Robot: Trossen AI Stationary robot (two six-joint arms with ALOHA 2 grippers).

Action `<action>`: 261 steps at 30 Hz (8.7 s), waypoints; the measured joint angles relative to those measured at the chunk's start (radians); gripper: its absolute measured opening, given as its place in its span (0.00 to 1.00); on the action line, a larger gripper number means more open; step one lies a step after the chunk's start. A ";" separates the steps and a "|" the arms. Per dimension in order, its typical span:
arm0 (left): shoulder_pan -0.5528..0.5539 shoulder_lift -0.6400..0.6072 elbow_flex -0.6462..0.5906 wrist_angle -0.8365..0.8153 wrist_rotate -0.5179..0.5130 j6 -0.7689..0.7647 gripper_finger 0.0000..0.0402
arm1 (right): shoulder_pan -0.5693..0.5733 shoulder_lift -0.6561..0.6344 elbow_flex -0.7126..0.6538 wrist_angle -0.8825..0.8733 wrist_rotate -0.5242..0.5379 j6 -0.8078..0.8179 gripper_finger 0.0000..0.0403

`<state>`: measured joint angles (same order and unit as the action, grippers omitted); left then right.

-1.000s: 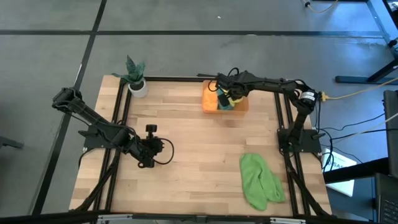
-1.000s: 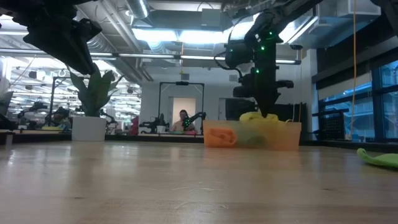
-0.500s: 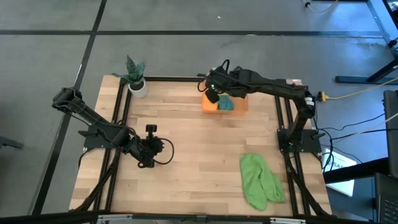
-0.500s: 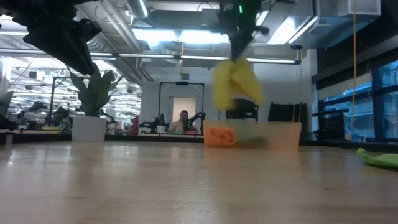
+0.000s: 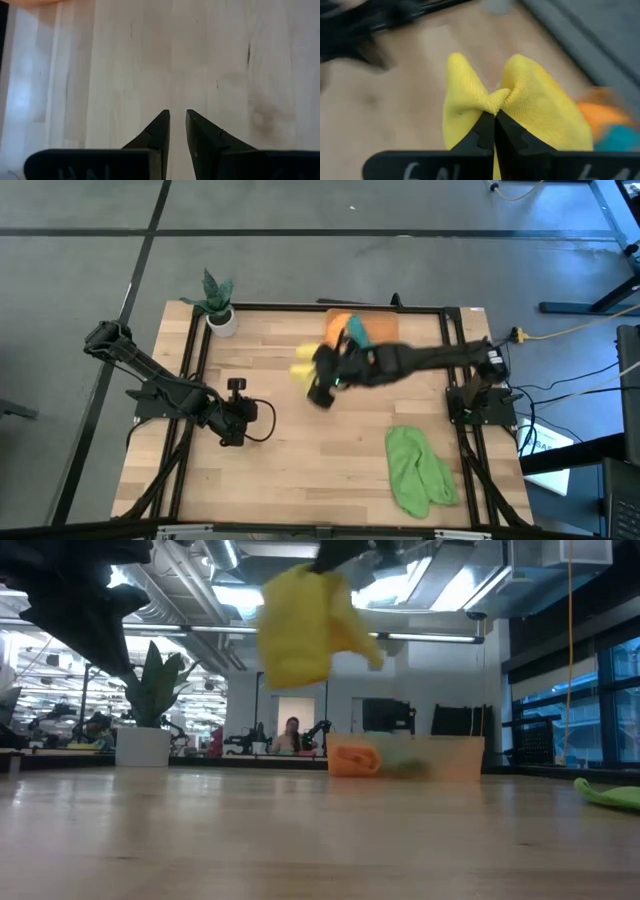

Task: Roll microfiber towels into tight, uniform cylinder then place into a basket
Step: Remove the yellow microfiber towel from the bin, then roll the yellow microfiber towel

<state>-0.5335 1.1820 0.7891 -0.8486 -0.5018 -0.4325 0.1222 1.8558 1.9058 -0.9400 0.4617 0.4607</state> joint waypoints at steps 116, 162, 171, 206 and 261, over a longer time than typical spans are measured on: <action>-0.228 0.386 -0.123 0.766 0.103 0.494 0.14 | 0.115 0.163 -0.260 0.343 -0.168 -0.126 0.31; -0.158 0.298 -0.123 0.755 0.177 0.409 0.00 | 0.115 0.163 -0.260 0.343 -0.168 -0.129 0.31; -0.158 0.059 -0.123 0.585 0.057 0.408 0.00 | 0.114 0.163 -0.260 0.343 -0.168 -0.129 0.31; 0.041 -0.138 0.478 0.071 -0.398 0.553 0.00 | 0.115 0.163 -0.260 0.375 -0.168 -0.129 0.31; 0.013 0.111 0.291 0.005 0.207 0.303 0.00 | 0.137 0.245 -0.112 0.243 -0.072 -0.371 0.31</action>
<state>-0.5209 1.2927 1.0804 -0.8436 -0.2944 -0.1291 0.2592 2.1004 1.7938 -0.6966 0.3899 0.0893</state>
